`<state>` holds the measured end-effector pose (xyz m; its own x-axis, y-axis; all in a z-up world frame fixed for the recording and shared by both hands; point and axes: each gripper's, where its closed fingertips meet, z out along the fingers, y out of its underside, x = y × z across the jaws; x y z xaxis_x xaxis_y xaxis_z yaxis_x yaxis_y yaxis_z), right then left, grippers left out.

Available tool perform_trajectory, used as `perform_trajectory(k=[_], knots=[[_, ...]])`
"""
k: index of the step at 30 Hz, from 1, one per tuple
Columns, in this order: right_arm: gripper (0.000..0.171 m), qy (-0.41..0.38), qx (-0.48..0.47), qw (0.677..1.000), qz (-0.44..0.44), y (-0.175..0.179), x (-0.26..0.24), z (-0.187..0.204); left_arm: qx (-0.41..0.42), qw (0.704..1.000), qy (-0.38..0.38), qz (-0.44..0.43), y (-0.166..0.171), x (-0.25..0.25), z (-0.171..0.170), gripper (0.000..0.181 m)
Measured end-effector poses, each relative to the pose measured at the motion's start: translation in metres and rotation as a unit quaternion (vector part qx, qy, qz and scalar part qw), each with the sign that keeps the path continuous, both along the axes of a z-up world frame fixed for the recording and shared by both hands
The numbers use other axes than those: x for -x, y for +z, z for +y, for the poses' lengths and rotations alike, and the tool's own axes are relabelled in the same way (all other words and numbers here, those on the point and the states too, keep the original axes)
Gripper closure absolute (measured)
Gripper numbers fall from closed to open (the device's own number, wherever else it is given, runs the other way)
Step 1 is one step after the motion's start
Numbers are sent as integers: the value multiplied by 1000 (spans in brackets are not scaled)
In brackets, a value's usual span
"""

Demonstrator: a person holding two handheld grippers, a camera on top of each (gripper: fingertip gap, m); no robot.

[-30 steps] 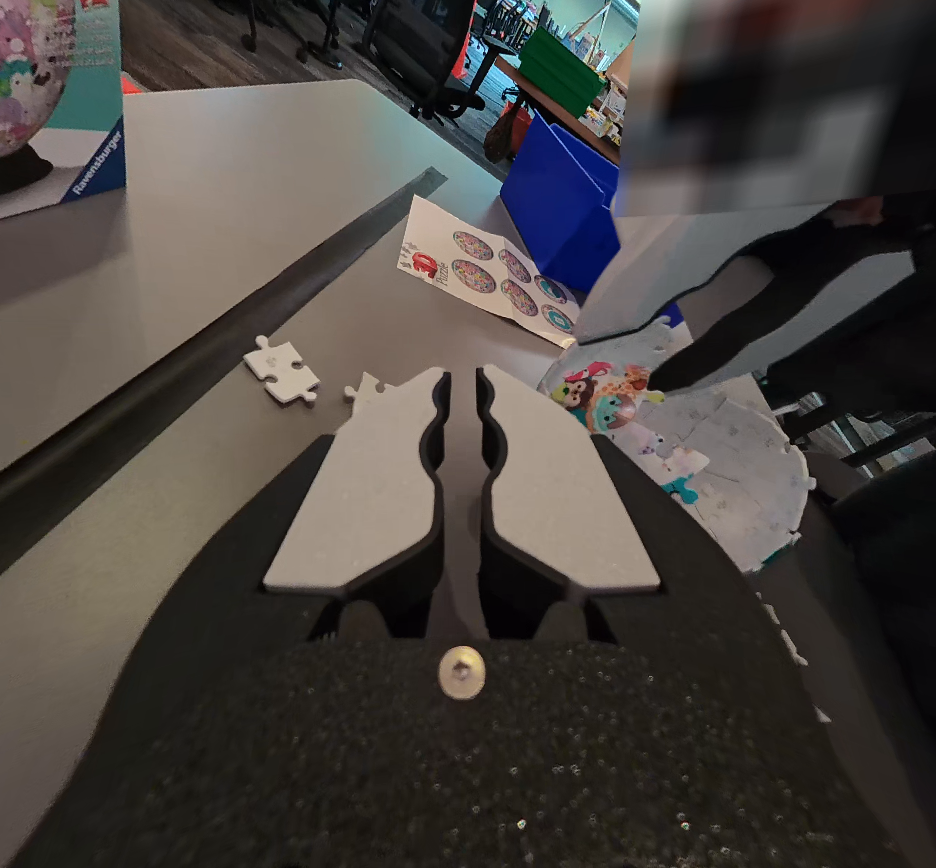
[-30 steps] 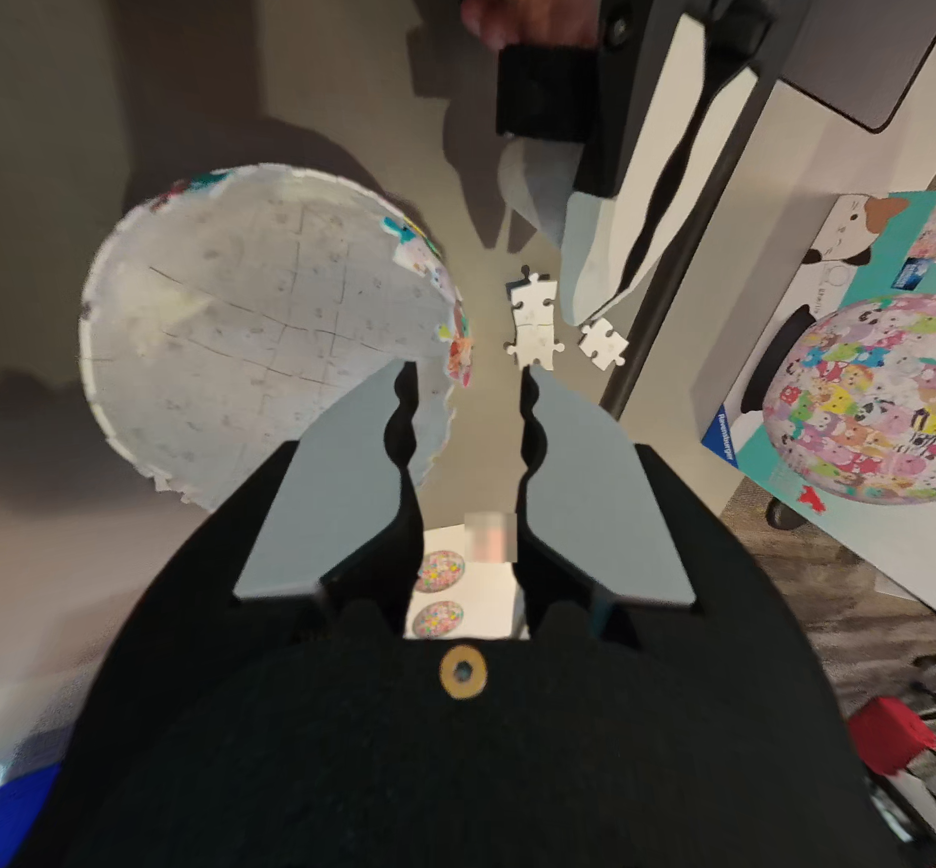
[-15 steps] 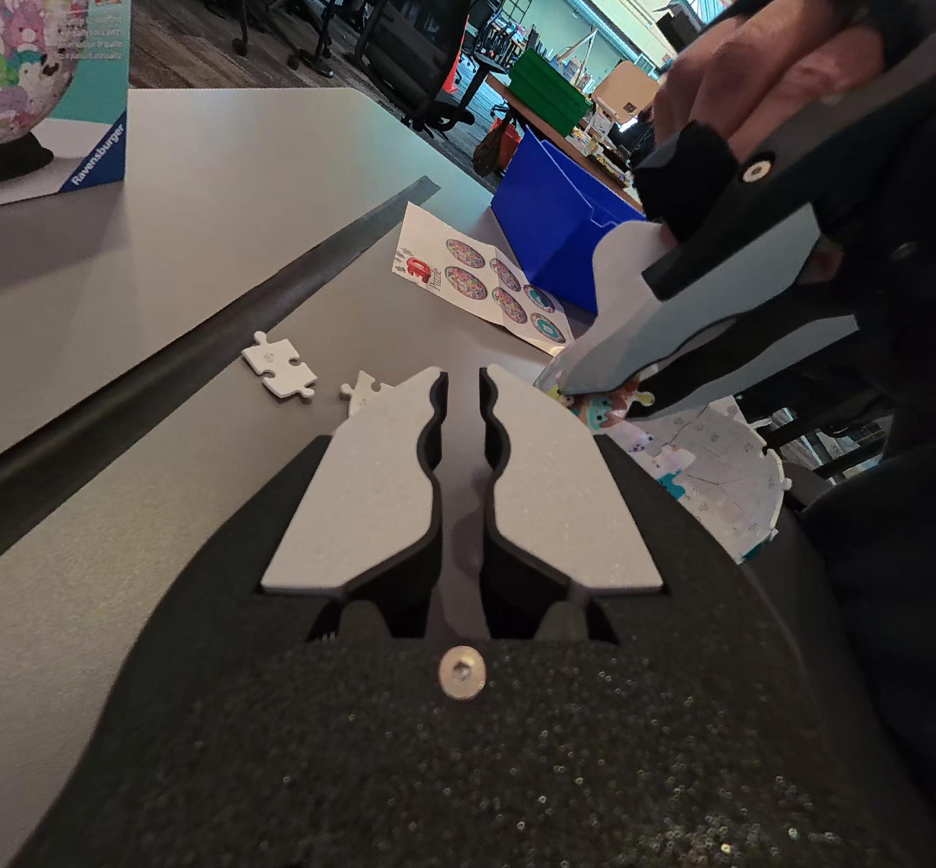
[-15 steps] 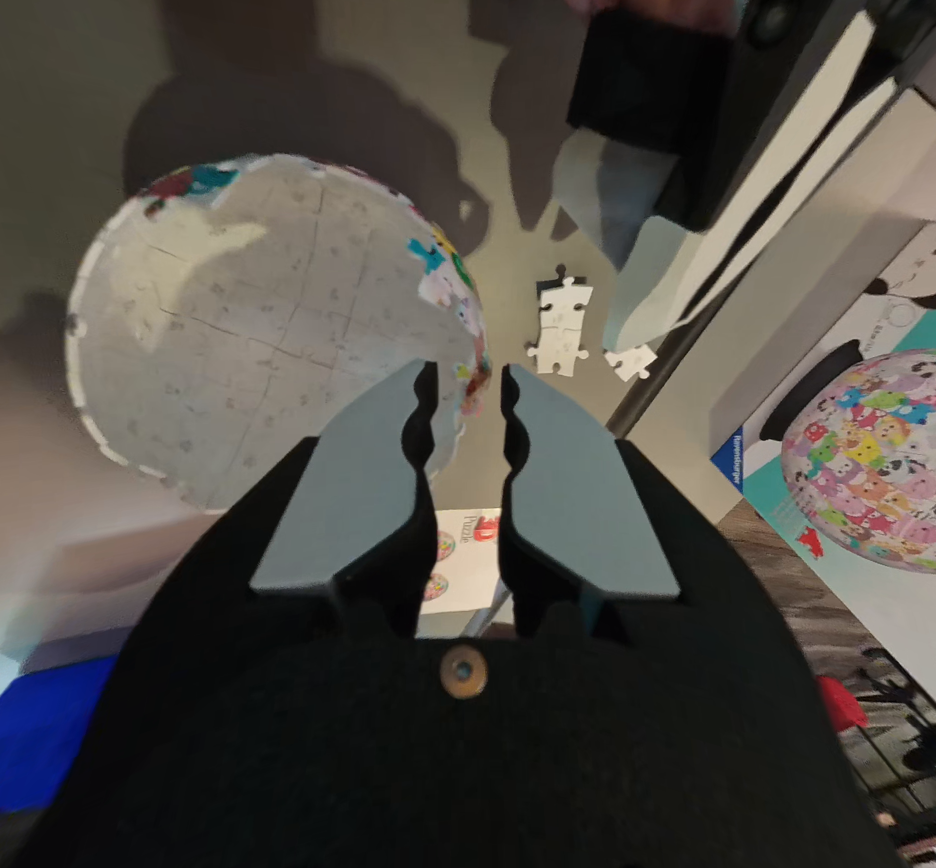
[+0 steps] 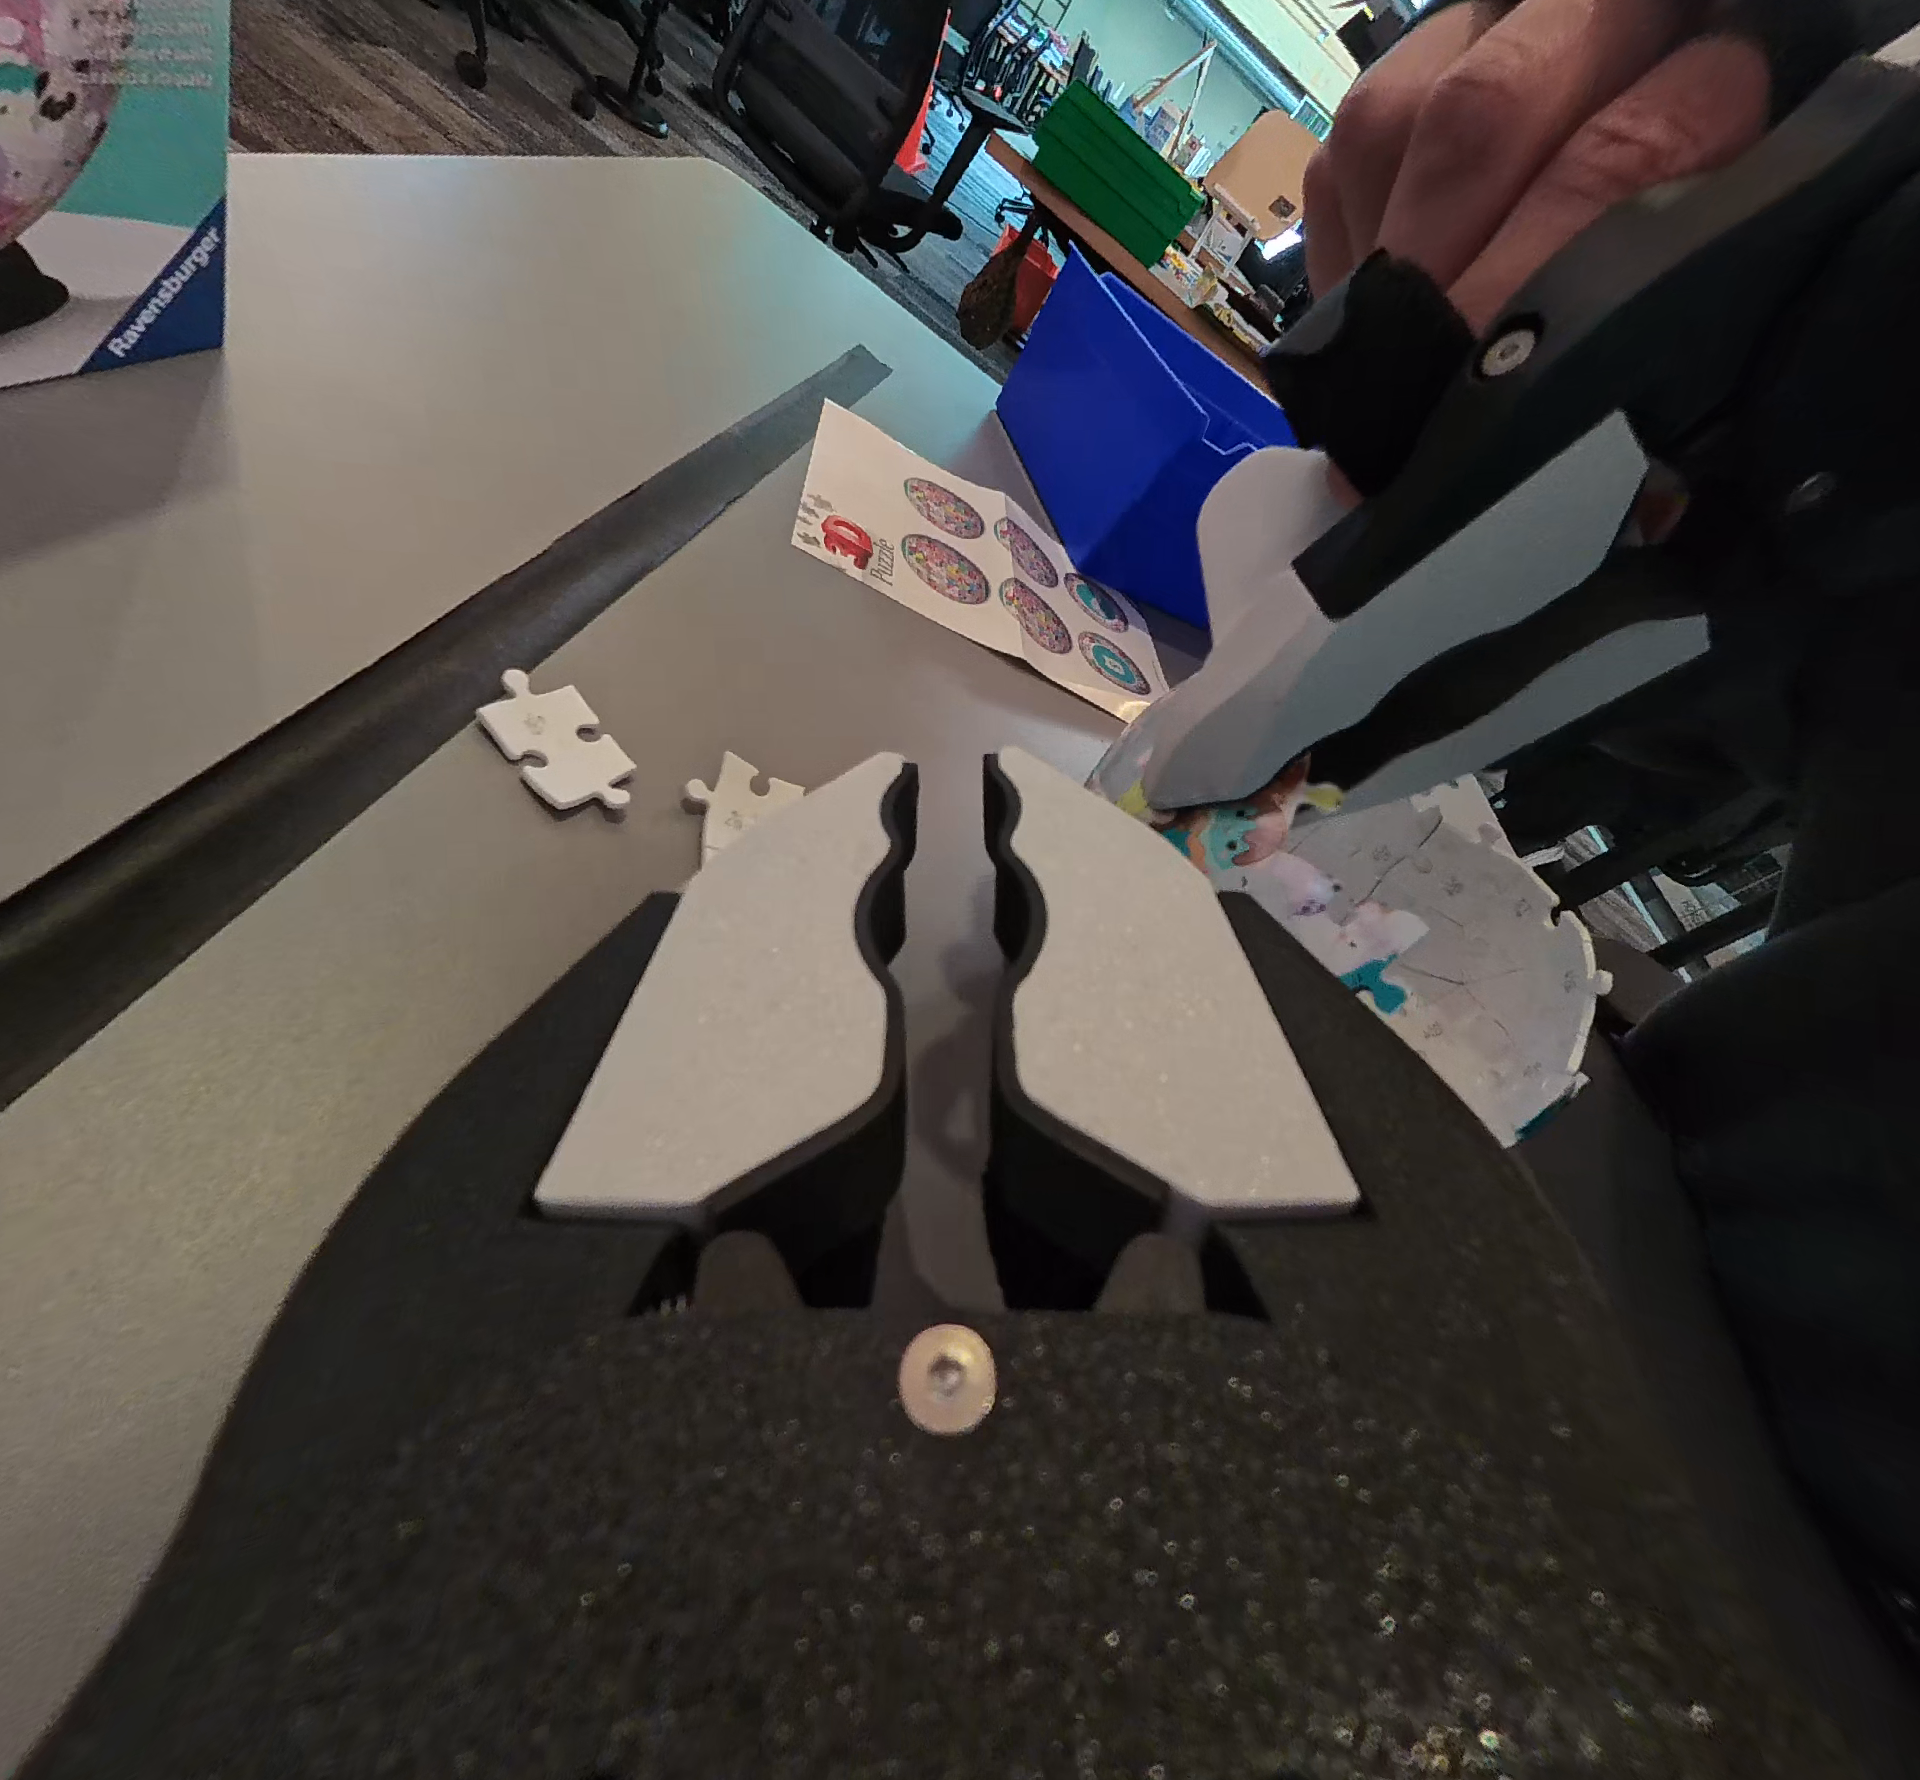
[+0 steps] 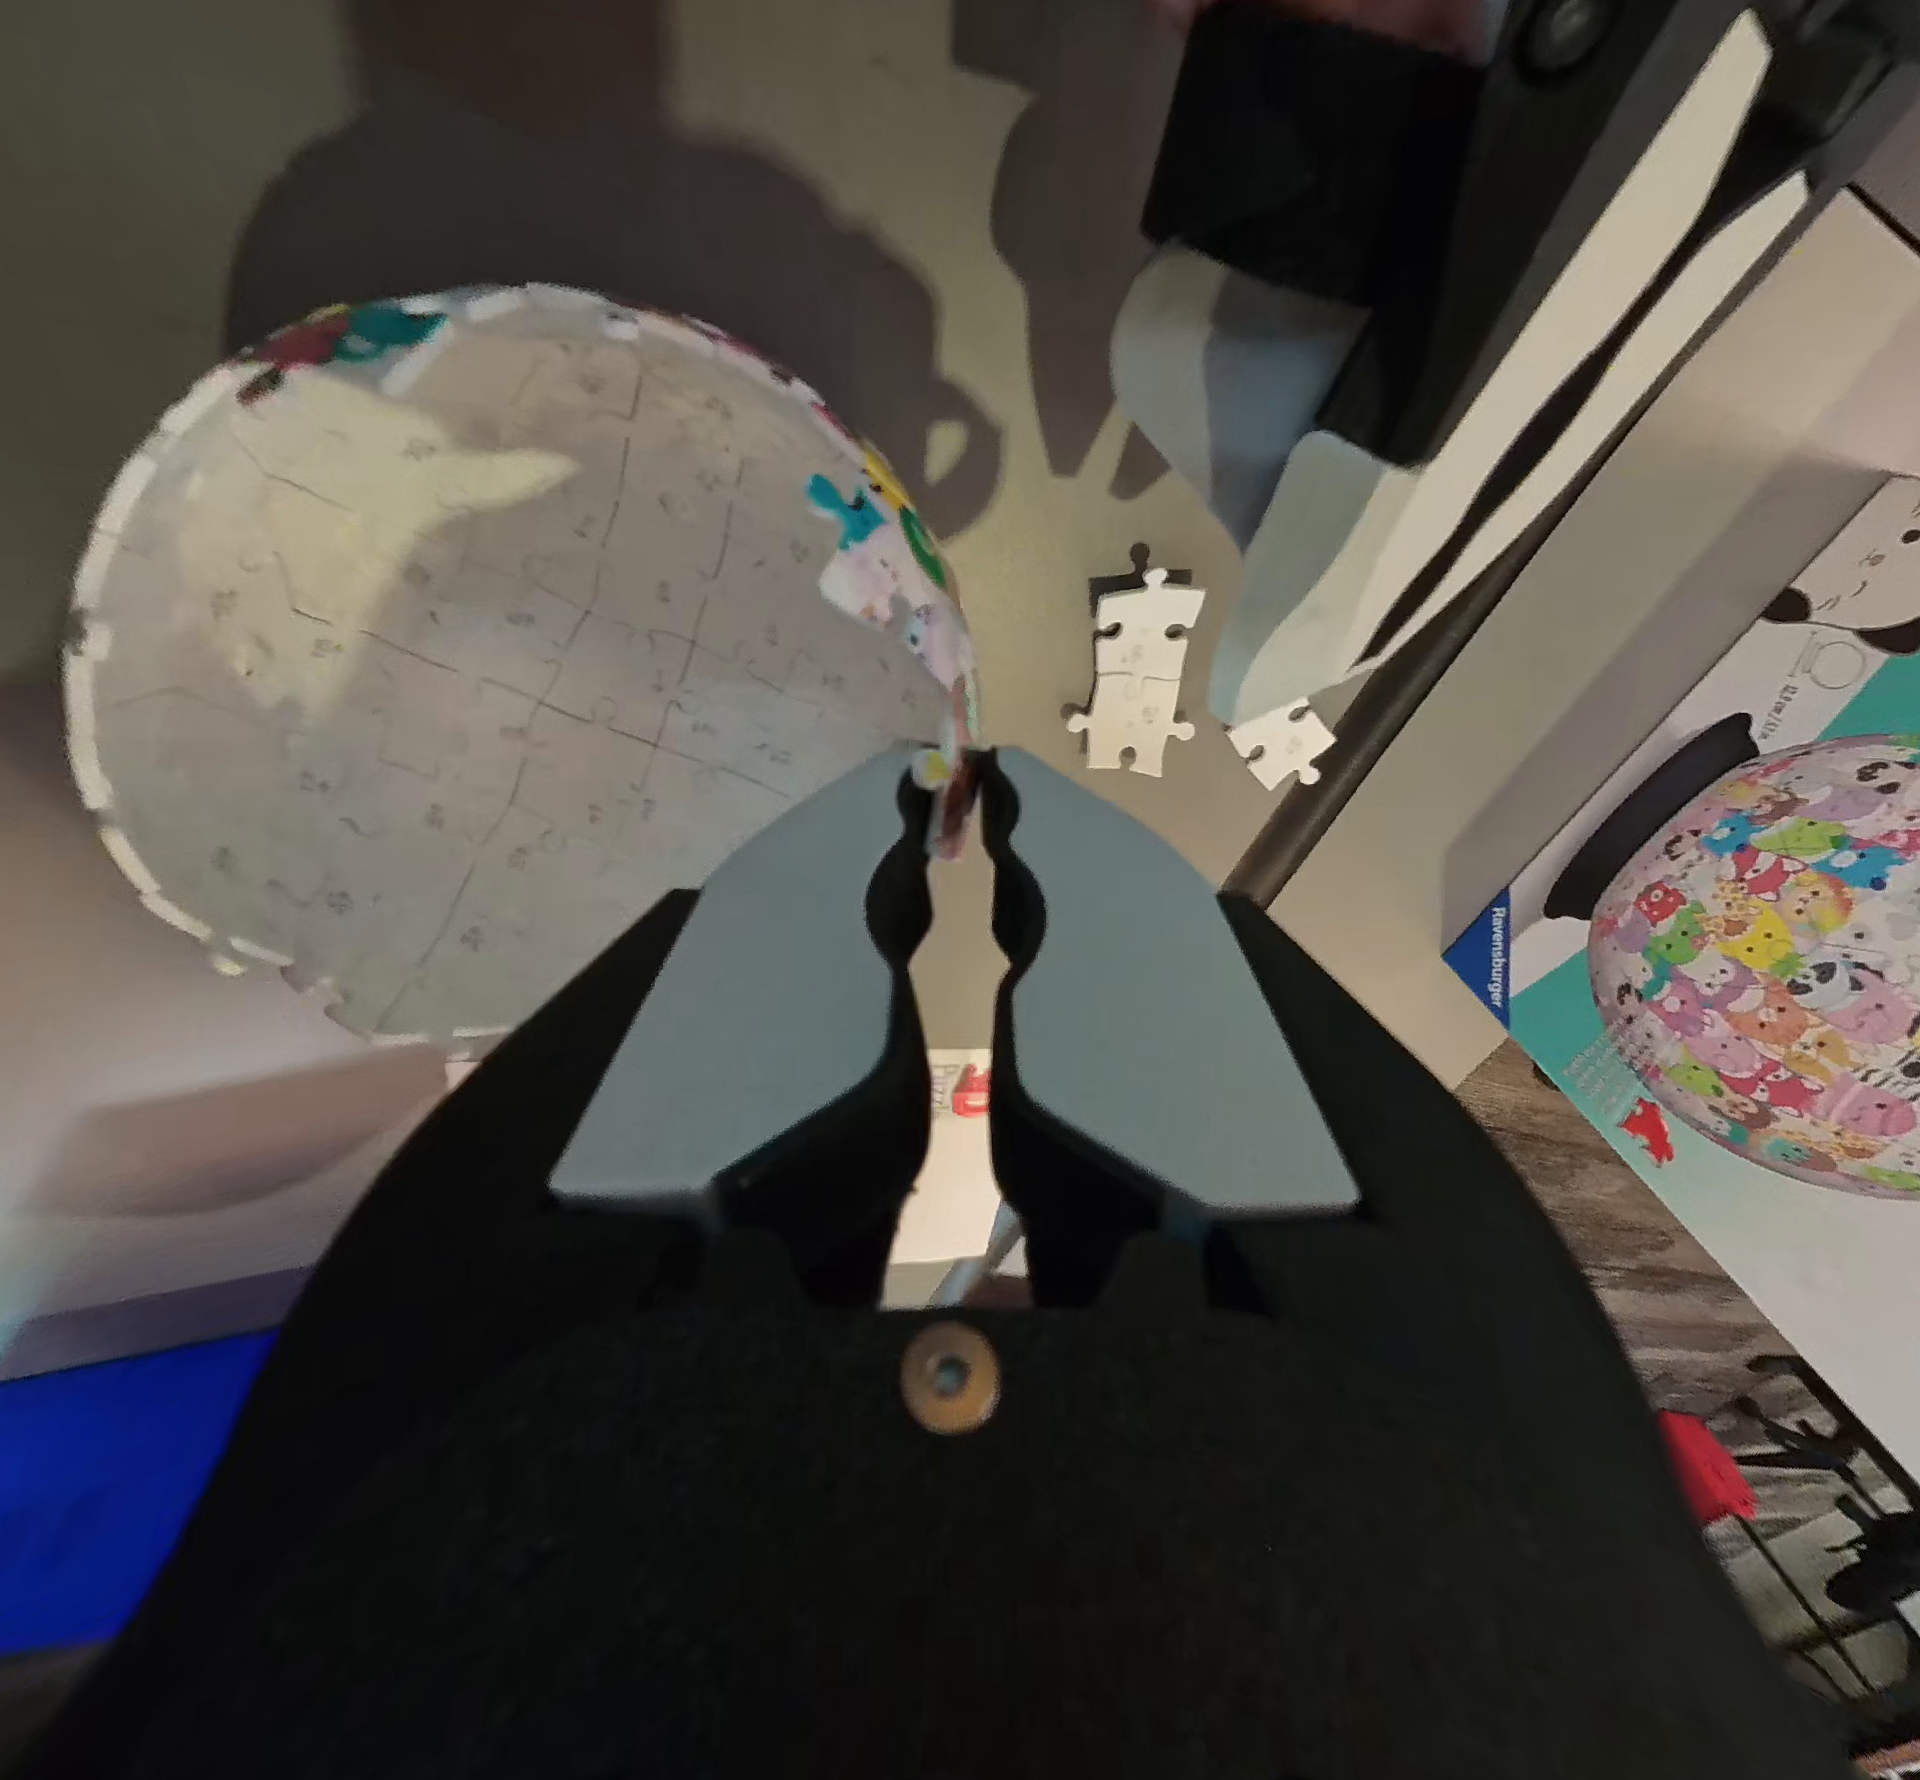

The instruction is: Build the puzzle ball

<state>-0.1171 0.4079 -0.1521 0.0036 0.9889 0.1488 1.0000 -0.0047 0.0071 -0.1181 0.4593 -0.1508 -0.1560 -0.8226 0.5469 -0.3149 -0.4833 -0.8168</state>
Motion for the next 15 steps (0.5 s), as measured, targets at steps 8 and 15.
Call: perform_trajectory(k=[8,15], knots=[[166,4,-7,1000,-2,0,-2,1,0,1000,0,0,0,0,0,170],[152,9,-21,1000,-17,-4,-2,-1,0,1000,0,1,0,0,0,170]])
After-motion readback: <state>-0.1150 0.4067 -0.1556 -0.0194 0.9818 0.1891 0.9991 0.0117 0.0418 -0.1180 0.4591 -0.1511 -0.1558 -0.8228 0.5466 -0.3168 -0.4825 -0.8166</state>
